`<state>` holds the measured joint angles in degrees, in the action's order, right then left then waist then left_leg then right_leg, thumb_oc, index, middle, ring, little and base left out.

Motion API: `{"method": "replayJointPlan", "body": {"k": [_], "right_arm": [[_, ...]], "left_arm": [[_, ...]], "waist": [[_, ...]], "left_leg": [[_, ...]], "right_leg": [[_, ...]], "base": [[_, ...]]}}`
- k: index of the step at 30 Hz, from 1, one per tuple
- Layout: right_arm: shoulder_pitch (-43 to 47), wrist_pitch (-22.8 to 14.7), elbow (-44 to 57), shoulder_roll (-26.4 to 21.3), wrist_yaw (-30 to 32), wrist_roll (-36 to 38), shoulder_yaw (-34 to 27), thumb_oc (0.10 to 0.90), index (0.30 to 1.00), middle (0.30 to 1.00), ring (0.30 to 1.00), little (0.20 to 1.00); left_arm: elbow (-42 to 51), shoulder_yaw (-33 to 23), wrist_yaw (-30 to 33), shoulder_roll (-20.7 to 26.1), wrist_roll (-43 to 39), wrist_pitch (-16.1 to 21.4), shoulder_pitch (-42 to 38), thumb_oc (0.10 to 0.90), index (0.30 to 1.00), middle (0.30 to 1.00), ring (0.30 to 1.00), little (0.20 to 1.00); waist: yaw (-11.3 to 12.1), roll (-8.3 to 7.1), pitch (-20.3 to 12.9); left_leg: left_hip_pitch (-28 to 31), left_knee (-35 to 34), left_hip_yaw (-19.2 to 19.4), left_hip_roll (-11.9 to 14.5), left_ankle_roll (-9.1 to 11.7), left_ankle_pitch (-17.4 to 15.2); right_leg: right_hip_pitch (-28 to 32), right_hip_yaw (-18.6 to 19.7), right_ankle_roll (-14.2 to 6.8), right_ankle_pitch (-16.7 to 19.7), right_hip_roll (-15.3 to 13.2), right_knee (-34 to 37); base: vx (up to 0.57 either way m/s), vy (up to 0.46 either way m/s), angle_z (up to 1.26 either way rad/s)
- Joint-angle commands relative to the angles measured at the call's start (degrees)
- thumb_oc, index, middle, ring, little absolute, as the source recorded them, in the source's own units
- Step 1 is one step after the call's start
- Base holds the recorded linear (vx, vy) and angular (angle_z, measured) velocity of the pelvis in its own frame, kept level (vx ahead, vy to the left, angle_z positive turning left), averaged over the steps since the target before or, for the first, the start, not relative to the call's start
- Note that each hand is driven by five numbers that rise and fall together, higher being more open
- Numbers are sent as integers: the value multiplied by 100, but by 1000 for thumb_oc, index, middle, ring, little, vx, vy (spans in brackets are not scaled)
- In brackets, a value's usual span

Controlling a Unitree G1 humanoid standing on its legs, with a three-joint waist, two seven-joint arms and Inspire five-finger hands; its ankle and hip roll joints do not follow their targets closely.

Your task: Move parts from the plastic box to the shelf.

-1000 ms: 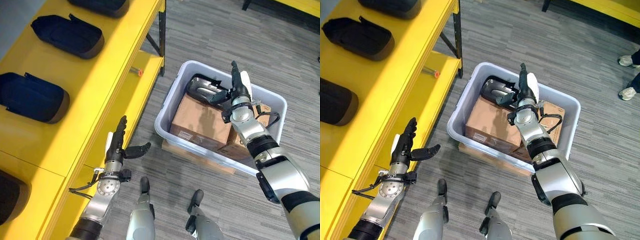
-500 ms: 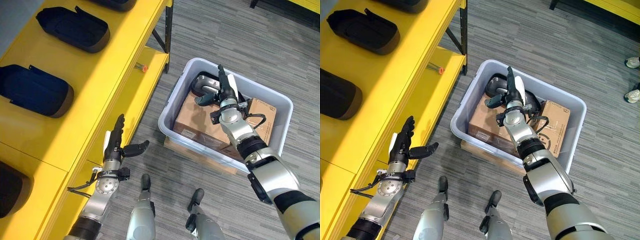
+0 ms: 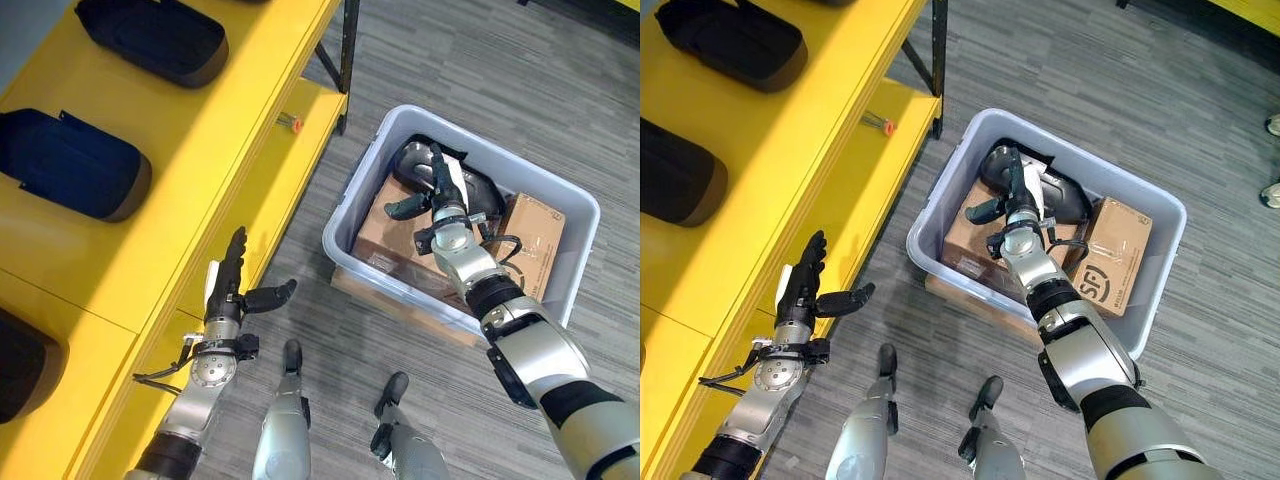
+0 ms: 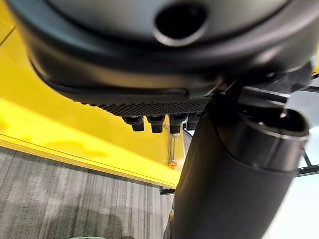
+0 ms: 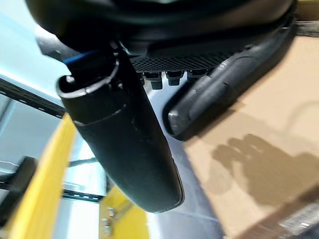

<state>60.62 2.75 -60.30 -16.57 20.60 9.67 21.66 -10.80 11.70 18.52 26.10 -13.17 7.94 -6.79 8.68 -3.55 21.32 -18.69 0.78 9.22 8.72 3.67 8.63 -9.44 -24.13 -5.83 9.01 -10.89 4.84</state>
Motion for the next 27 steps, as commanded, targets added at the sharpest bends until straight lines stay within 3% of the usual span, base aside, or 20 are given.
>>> {"method": "replayJointPlan", "body": {"k": [1, 12, 21, 27], "right_arm": [[899, -450, 9, -375, 304, -116, 78, 900, 1000, 1000, 1000, 1000], [1286, -225, -365, -764, 319, -1227, 687, 900, 1000, 1000, 1000, 1000], [1522, -59, -232, -963, 302, -2228, 1208, 900, 1000, 1000, 1000, 1000], [1612, 0, -96, -1043, 312, -2446, 1283, 900, 1000, 1000, 1000, 1000]], "left_arm": [[566, 76, 227, 385, 47, 605, -288, 900, 1000, 1000, 1000, 1000], [529, 187, 375, 374, 115, 666, -413, 900, 1000, 1000, 1000, 1000], [560, 114, 437, 320, 240, 631, -374, 900, 1000, 1000, 1000, 1000], [611, 24, 455, 300, 277, 606, -356, 900, 1000, 1000, 1000, 1000]], "waist": [[82, -60, -26], [39, 163, 131], [-114, 149, 182], [-182, 138, 186]], "left_leg": [[10, 139, 123, 161, 142, -260], [-153, -13, 170, 125, 181, -119], [-133, -174, 241, 178, 223, -52], [-108, -216, 254, 204, 236, -51]], "right_leg": [[237, 236, -699, 216, -818, -256], [-25, 263, -700, 200, -841, -248], [-160, 360, -679, 172, -741, -223], [-168, 384, -675, 167, -715, -209]], "base": [[0, 0, 0], [0, 0, 0], [6, -12, -2], [5, -9, -3]]}}
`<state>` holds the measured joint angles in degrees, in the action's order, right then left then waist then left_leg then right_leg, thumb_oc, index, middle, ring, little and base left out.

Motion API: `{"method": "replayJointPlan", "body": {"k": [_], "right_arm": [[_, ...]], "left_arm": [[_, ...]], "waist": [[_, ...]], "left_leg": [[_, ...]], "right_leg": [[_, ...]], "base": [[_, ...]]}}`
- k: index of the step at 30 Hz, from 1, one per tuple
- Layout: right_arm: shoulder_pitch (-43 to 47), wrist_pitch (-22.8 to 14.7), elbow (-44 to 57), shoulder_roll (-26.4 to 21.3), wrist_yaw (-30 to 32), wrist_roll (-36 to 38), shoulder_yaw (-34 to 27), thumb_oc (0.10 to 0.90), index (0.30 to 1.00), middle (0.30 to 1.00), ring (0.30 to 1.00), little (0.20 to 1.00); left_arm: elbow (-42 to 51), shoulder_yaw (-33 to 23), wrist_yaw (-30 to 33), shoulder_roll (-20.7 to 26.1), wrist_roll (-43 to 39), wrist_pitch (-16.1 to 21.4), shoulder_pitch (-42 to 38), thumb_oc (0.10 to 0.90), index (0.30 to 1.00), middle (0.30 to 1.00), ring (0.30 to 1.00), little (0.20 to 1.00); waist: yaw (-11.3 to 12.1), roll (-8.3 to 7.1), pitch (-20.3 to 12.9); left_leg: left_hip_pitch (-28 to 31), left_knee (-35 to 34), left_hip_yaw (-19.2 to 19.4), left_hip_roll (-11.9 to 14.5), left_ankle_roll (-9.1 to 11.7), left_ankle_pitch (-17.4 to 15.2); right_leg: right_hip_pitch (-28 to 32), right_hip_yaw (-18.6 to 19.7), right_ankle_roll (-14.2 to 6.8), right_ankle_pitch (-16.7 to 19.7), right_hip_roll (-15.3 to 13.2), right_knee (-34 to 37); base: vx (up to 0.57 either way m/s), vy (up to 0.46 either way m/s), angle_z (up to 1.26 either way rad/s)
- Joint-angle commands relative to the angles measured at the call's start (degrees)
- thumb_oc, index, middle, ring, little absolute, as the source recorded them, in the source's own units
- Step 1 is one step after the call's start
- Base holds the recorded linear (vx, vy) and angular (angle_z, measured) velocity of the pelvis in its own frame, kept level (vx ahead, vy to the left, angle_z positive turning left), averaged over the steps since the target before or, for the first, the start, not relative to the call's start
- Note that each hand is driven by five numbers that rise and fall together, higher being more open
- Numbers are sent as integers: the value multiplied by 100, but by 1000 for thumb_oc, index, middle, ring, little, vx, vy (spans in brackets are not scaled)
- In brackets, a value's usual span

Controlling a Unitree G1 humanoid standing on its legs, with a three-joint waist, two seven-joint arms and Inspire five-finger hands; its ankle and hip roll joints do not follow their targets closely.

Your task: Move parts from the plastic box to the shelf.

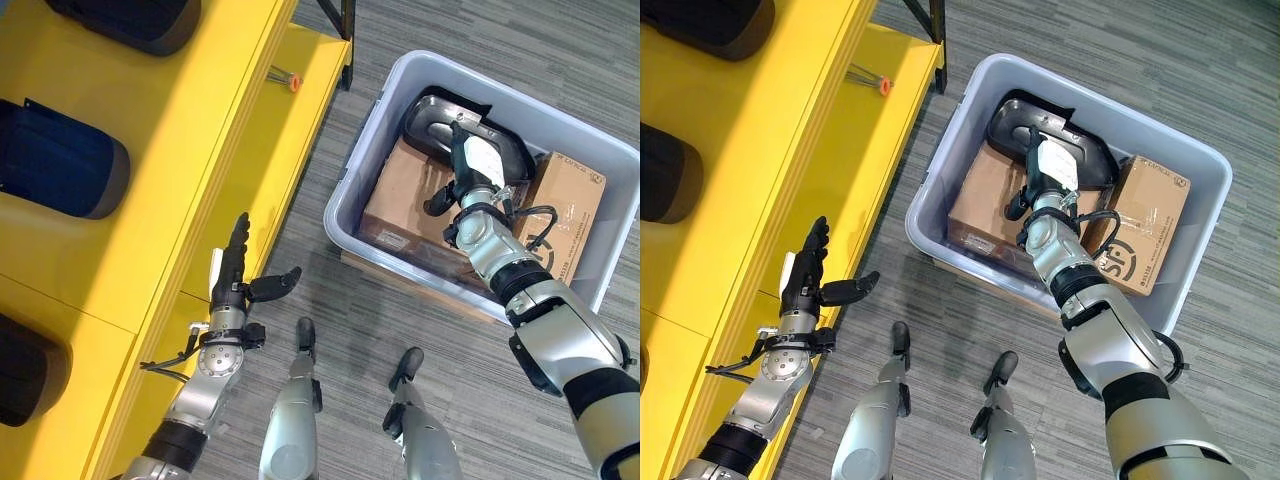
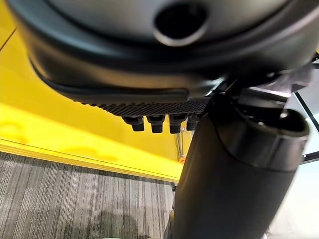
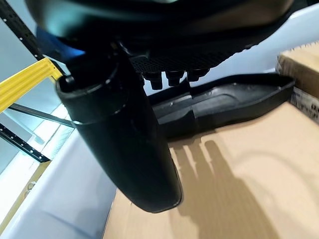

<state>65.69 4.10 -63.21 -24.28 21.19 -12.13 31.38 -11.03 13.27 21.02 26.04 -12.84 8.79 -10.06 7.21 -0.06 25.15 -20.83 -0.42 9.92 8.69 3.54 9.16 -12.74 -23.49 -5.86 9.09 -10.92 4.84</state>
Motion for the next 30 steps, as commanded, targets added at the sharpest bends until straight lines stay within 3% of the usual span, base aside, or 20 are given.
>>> {"method": "replayJointPlan", "body": {"k": [1, 9, 30], "right_arm": [[1139, -127, 261, -288, 263, -303, 303, 900, 1000, 1000, 1000, 1000], [1244, -100, 452, -341, 313, -226, 217, 900, 1000, 1000, 1000, 1000], [1877, -207, 190, -325, 391, 28, 527, 900, 1000, 1000, 1000, 1000]], "left_arm": [[636, -155, 209, 292, 241, 522, -23, 900, 1000, 1000, 1000, 1000], [609, -207, 240, 272, 249, 509, -56, 900, 1000, 1000, 1000, 1000], [635, -99, 331, 344, 113, 605, -130, 900, 1000, 1000, 1000, 1000]], "waist": [[-53, -219, -198], [-108, -231, -192], [39, 14, -51]], "left_leg": [[118, -104, 191, 202, 248, -110], [127, -148, 186, 195, 255, -97], [-212, -248, 138, 124, 262, 19]], "right_leg": [[157, 339, -667, 159, -701, -200], [145, 327, -657, 156, -693, -193], [-141, 308, -649, 112, -653, -179]], "base": [[0, 0, 0], [2, 0, -1], [2, -1, 0]]}}
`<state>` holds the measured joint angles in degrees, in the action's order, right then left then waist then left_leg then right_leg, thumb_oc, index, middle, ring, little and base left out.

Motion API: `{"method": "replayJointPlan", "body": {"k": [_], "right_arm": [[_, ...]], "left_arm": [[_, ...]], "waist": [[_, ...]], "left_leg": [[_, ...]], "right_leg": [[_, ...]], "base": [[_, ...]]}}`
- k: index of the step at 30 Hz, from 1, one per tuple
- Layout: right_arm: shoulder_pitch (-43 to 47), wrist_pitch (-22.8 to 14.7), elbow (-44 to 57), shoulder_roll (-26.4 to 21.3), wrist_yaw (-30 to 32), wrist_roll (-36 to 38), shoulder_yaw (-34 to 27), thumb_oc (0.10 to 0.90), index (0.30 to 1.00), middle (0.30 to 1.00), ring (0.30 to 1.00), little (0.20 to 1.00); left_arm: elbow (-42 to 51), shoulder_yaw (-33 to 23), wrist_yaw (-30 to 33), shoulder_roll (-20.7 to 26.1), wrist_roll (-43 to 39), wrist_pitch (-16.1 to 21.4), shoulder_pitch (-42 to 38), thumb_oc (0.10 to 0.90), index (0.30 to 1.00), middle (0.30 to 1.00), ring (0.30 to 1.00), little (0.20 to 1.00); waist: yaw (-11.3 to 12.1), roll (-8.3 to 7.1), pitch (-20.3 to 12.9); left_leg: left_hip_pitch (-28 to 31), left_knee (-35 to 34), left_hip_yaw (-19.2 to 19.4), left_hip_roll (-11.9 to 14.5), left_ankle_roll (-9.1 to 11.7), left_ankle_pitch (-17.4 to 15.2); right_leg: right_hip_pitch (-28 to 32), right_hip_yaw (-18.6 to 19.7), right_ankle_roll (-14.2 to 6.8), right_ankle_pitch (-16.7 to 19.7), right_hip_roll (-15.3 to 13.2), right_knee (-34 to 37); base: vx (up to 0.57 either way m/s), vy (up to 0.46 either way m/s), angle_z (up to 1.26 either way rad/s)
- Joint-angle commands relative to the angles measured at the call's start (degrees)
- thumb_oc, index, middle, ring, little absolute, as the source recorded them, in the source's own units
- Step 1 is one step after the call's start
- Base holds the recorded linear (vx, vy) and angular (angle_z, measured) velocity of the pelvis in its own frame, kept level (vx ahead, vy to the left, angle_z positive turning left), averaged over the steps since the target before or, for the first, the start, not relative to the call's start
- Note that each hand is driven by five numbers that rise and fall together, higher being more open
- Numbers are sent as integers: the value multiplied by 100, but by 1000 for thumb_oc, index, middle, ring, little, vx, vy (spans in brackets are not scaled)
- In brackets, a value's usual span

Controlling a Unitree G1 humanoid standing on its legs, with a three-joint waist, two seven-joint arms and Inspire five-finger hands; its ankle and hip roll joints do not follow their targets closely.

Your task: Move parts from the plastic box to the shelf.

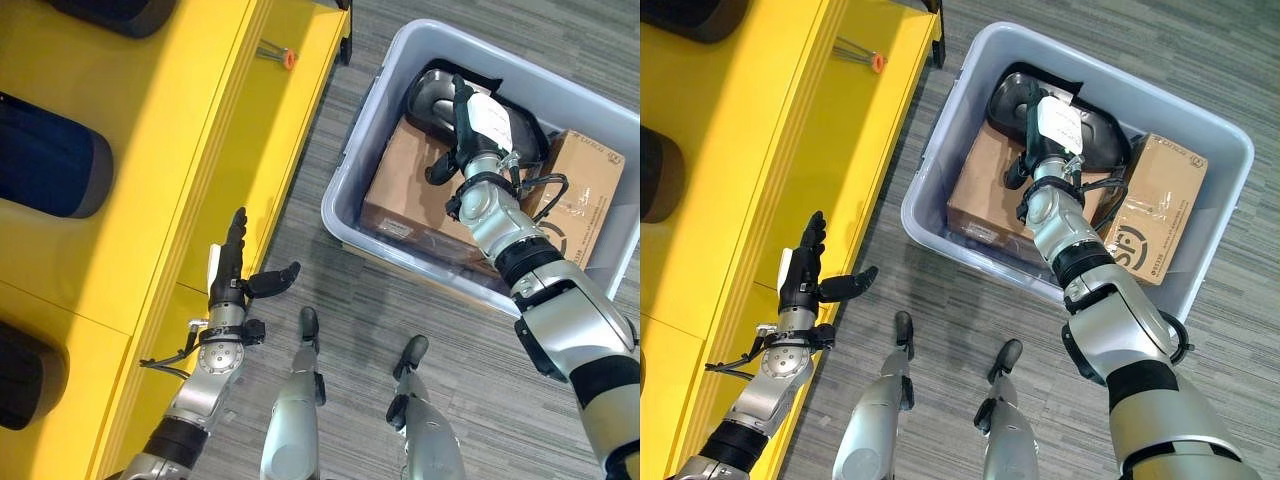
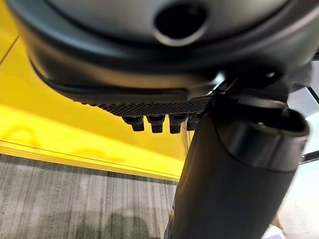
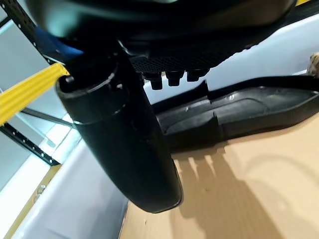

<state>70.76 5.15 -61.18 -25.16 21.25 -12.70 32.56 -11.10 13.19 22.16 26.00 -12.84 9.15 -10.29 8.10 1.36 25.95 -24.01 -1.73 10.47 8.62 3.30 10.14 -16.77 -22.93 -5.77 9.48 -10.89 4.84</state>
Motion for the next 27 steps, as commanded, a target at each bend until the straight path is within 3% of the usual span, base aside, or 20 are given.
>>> {"method": "replayJointPlan", "body": {"k": [1, 12, 27], "right_arm": [[1396, -311, -19, -232, 395, 92, 421, 900, 1000, 1000, 1000, 1000], [1664, -338, -150, -228, 404, 175, 569, 900, 1000, 1000, 1000, 1000], [2114, -325, -733, -593, 333, 93, 1071, 900, 1000, 1000, 1000, 1000]], "left_arm": [[630, -84, 224, 341, 106, 572, -121, 900, 1000, 1000, 1000, 1000], [733, -72, 263, 338, 50, 612, -135, 900, 1000, 1000, 1000, 1000], [959, -128, 264, 428, -19, 698, -4, 900, 1000, 1000, 1000, 1000]], "waist": [[-44, -124, -123], [1, -39, -106], [-8, 174, 55]], "left_leg": [[86, -115, 79, 127, 285, -76], [-43, -167, -22, 62, 330, -179], [-399, -218, 56, -14, 345, -117]], "right_leg": [[248, 245, -660, 76, -657, -180], [149, 316, -728, 0, -652, -148], [-335, 455, -709, -64, -658, -249]], "base": [[0, 0, 0], [29, -4, 2], [0, 1, 0]]}}
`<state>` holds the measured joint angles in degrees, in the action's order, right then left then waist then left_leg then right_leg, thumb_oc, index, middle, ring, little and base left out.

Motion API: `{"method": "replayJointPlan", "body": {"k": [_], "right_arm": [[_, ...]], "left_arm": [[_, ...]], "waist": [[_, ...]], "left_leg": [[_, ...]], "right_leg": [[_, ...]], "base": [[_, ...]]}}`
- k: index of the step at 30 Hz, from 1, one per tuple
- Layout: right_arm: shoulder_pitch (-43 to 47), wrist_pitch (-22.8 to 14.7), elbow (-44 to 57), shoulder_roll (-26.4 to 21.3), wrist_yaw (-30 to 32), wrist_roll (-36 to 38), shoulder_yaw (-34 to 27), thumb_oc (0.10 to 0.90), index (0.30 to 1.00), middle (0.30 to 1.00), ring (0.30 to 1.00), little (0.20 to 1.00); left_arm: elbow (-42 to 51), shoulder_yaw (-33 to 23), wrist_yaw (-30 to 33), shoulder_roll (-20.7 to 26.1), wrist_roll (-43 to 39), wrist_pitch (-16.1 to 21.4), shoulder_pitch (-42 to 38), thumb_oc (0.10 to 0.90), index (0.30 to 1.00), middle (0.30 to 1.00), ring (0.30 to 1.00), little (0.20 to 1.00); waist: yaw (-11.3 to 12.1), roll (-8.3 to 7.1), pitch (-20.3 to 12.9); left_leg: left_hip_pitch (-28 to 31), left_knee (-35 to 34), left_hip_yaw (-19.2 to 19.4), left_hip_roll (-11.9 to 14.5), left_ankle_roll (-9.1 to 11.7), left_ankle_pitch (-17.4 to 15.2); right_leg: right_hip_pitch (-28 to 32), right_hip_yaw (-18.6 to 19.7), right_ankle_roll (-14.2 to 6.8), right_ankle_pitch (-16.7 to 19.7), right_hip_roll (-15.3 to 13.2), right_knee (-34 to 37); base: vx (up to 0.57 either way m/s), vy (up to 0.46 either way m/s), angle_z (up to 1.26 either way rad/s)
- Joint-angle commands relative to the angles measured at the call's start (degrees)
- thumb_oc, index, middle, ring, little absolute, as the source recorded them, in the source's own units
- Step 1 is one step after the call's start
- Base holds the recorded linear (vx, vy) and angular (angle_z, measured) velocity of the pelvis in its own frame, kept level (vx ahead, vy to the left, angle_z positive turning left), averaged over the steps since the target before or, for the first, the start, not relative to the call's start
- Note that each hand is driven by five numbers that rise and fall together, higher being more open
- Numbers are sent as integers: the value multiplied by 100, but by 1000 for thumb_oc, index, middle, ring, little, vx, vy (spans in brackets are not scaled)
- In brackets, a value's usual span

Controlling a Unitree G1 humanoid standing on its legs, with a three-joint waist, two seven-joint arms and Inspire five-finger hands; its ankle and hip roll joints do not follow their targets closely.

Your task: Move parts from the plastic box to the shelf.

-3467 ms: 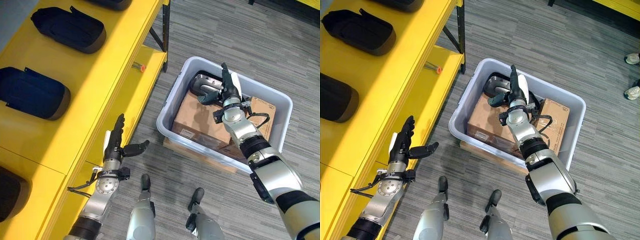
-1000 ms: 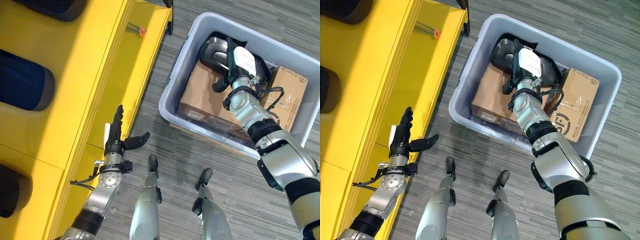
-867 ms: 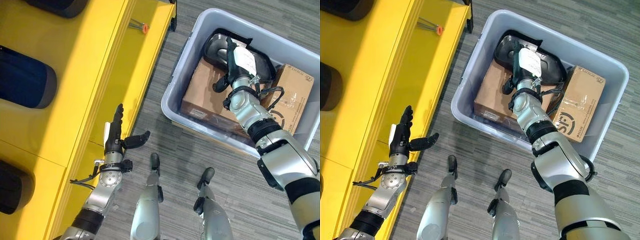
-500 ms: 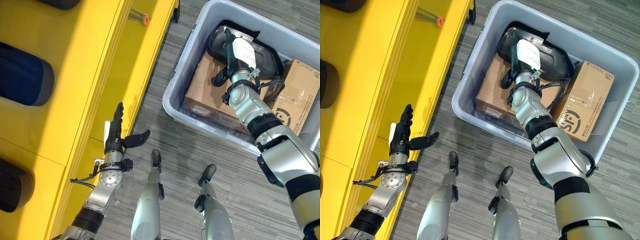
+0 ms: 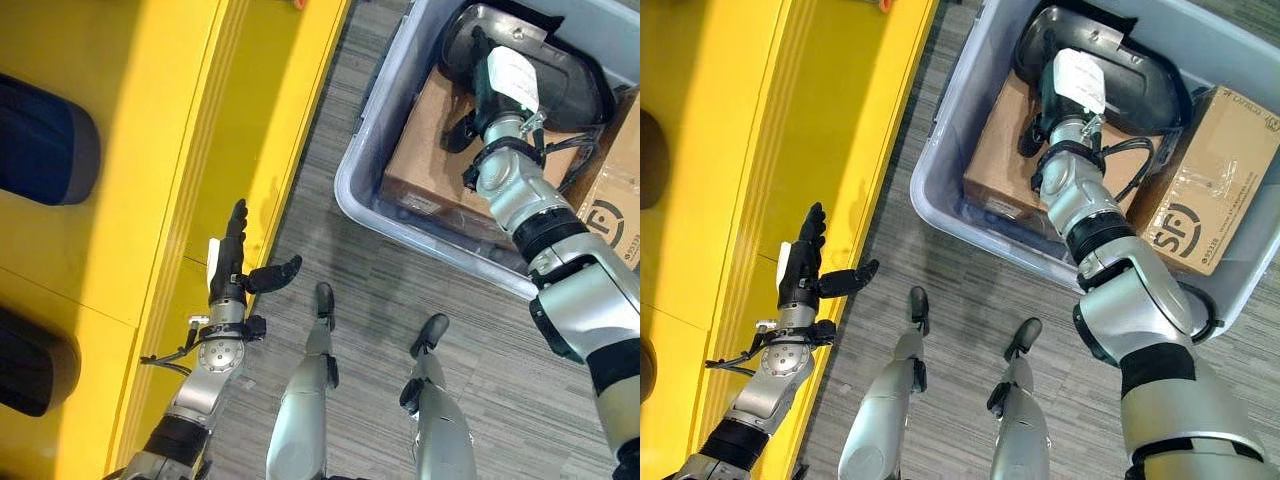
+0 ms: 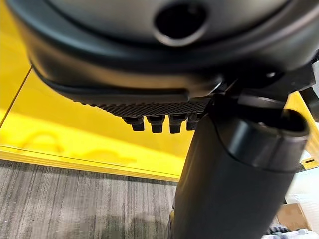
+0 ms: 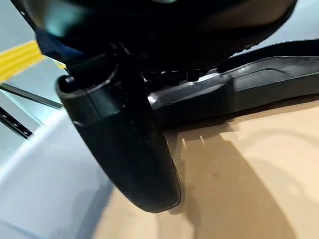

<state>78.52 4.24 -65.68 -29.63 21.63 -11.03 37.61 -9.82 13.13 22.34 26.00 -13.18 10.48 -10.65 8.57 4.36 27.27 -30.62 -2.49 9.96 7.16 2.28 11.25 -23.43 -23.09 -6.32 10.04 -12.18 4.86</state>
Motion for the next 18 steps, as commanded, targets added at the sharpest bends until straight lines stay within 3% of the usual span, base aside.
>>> {"method": "replayJointPlan", "body": {"k": [1, 8, 9, 10, 11, 12, 13, 18], "right_arm": [[1330, -232, -319, -169, 280, -61, 560, 900, 1000, 1000, 1000, 1000], [1251, -183, -703, -310, 153, -24, 544, 900, 1000, 1000, 1000, 1000], [1240, -177, -739, -321, 149, -19, 528, 857, 940, 940, 940, 940], [1253, -163, -779, -342, 107, -45, 550, 614, 599, 599, 599, 599], [1277, -145, -818, -361, 65, -73, 599, 539, 495, 495, 495, 495], [1283, -146, -822, -360, 63, -73, 603, 508, 451, 451, 451, 451], [1310, -147, -876, -397, 7, -91, 633, 400, 300, 300, 300, 300], [1291, -160, -923, -422, -52, -166, 676, 400, 300, 300, 300, 300]], "left_arm": [[824, -136, 247, 420, 15, 555, 54, 900, 1000, 1000, 1000, 1000], [833, -195, 215, 394, 37, 547, 134, 900, 1000, 1000, 1000, 1000], [821, -202, 220, 395, 43, 550, 133, 900, 1000, 1000, 1000, 1000], [824, -213, 210, 394, 57, 547, 138, 900, 1000, 1000, 1000, 1000], [834, -228, 199, 402, 50, 562, 145, 900, 1000, 1000, 1000, 1000], [834, -230, 198, 399, 49, 563, 144, 900, 1000, 1000, 1000, 1000], [841, -260, 191, 403, 37, 571, 175, 900, 1000, 1000, 1000, 1000], [803, -325, 175, 368, 59, 562, 228, 900, 1000, 1000, 1000, 1000]], "waist": [[-60, -113, -56], [-121, -31, 94], [-122, -26, 104], [-144, -6, 146], [-145, 4, 175], [-146, 6, 177], [-139, 27, 213], [-127, 42, 249]], "left_leg": [[239, -133, 114, 128, 446, -226], [169, -135, 173, 82, 433, -230], [165, -138, 178, 84, 435, -227], [162, -142, 201, 80, 435, -224], [162, -169, 209, 81, 442, -215], [163, -170, 210, 81, 442, -214], [146, -176, 212, 77, 443, -207], [99, -196, 222, 84, 455, -192]], "right_leg": [[295, 482, -648, -124, -527, -266], [118, 554, -641, -126, -516, -340], [107, 550, -641, -126, -518, -339], [60, 567, -636, -120, -516, -351], [48, 581, -638, -115, -518, -344], [48, 582, -638, -114, -518, -344], [15, 596, -641, -99, -510, -347], [-44, 582, -642, -67, -502, -334]], "base": [[-17, 11, -5], [-27, 7, -6], [-39, 7, -7], [-63, 8, -5], [-54, 11, -3], [-56, 5, 0], [-40, 0, -1], [-30, 0, 0]]}}
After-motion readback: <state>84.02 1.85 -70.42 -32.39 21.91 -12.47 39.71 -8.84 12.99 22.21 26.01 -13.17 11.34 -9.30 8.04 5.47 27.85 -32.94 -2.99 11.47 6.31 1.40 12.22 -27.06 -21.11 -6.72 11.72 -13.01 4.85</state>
